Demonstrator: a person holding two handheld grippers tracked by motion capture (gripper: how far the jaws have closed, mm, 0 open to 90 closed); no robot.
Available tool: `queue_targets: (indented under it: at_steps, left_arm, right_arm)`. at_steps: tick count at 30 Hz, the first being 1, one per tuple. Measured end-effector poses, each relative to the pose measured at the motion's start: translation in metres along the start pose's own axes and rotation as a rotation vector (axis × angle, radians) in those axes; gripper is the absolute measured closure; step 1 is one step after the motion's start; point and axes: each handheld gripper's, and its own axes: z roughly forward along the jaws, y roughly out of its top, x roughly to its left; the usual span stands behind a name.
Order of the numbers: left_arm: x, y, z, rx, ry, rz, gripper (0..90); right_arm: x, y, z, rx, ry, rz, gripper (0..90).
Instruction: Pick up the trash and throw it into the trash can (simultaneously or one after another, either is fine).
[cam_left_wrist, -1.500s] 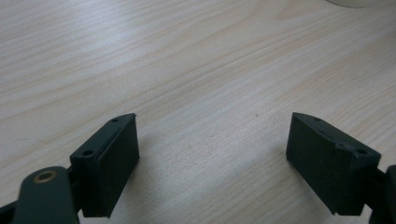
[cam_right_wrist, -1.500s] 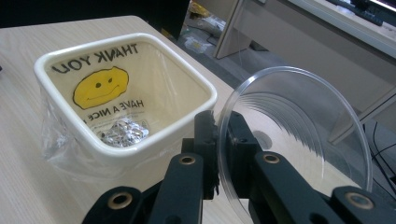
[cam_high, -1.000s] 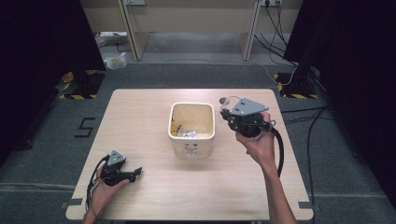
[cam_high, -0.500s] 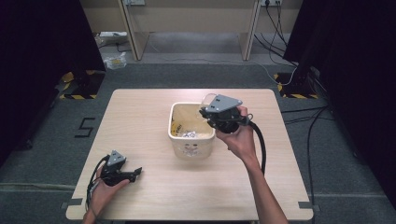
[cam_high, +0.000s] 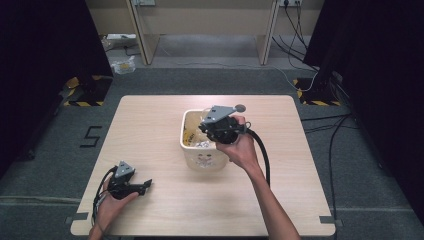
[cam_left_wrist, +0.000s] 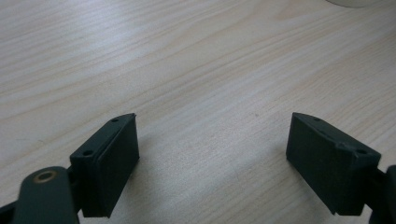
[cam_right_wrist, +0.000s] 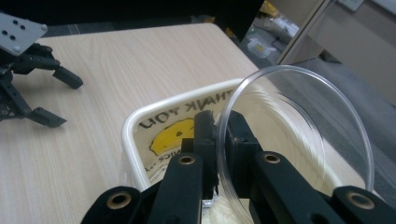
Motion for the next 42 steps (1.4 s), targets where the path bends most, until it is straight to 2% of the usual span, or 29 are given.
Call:
queue_targets:
  at_steps: [4, 15, 31, 34, 36, 40, 42]
  left_arm:
    - [0.0, 0.0, 0.0, 0.003, 0.0, 0.0, 16.2]
    - [0.0, 0.0, 0.0, 0.001, -0.001, 0.0, 16.2]
    - [0.0, 0.0, 0.0, 0.001, 0.001, 0.0, 16.2]
    - [0.0, 0.0, 0.0, 0.0, 0.0, 0.0, 16.2]
    - [0.0, 0.0, 0.0, 0.0, 0.0, 0.0, 16.2]
    - [0.0, 0.0, 0.0, 0.003, 0.0, 0.0, 16.2]
    - [0.0, 0.0, 0.0, 0.0, 0.0, 0.0, 16.2]
  right_arm:
    - [0.001, -0.003, 0.011, 0.022, 0.024, 0.007, 84.8]
    - [0.0, -0.012, 0.033, 0.078, 0.05, 0.036, 84.3]
    - [-0.002, -0.02, 0.046, 0.129, 0.056, 0.045, 83.2]
    - [-0.003, -0.022, 0.051, 0.152, 0.067, 0.057, 81.9]
    - [-0.003, -0.023, 0.053, 0.156, 0.074, 0.067, 79.5]
    - [-0.005, -0.026, 0.055, 0.16, 0.082, 0.088, 69.1]
    - [-0.005, -0.027, 0.053, 0.16, 0.067, 0.116, 64.5]
